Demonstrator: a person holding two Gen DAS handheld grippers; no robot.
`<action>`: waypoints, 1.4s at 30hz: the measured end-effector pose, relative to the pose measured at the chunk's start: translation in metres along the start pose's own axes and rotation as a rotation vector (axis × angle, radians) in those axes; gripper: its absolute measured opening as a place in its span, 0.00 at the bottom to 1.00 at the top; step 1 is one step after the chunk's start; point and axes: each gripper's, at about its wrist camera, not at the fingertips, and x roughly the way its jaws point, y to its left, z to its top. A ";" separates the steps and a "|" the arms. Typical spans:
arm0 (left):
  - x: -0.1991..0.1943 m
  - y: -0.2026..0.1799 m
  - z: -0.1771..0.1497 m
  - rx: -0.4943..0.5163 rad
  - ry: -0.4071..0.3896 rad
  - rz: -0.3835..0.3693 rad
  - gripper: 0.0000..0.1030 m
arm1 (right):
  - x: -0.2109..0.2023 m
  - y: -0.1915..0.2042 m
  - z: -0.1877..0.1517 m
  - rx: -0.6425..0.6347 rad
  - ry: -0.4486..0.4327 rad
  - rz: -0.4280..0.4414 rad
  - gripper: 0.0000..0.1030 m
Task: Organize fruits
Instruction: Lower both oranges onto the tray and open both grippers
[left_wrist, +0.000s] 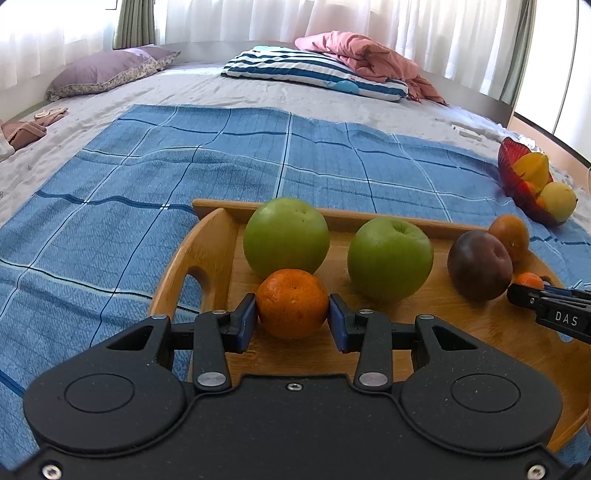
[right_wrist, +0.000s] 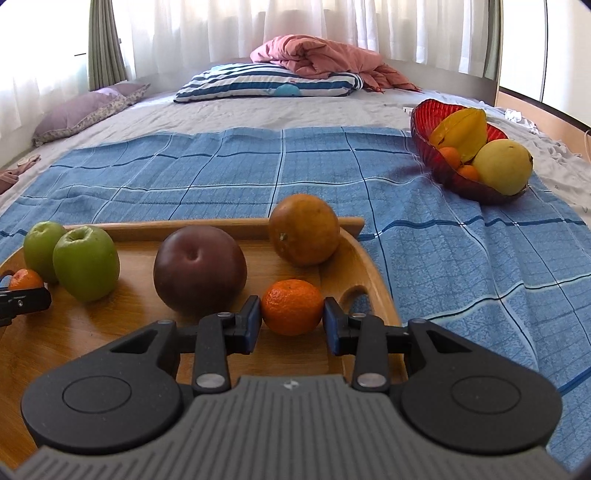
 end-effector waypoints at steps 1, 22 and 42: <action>0.001 0.000 0.000 -0.002 0.001 0.000 0.38 | 0.000 0.000 -0.001 -0.003 -0.001 -0.002 0.40; -0.005 -0.003 -0.001 0.025 -0.022 0.030 0.52 | -0.005 -0.003 -0.002 0.007 -0.018 0.015 0.64; -0.066 -0.011 -0.034 0.048 -0.087 -0.045 0.91 | -0.057 -0.005 -0.029 -0.006 -0.098 0.074 0.86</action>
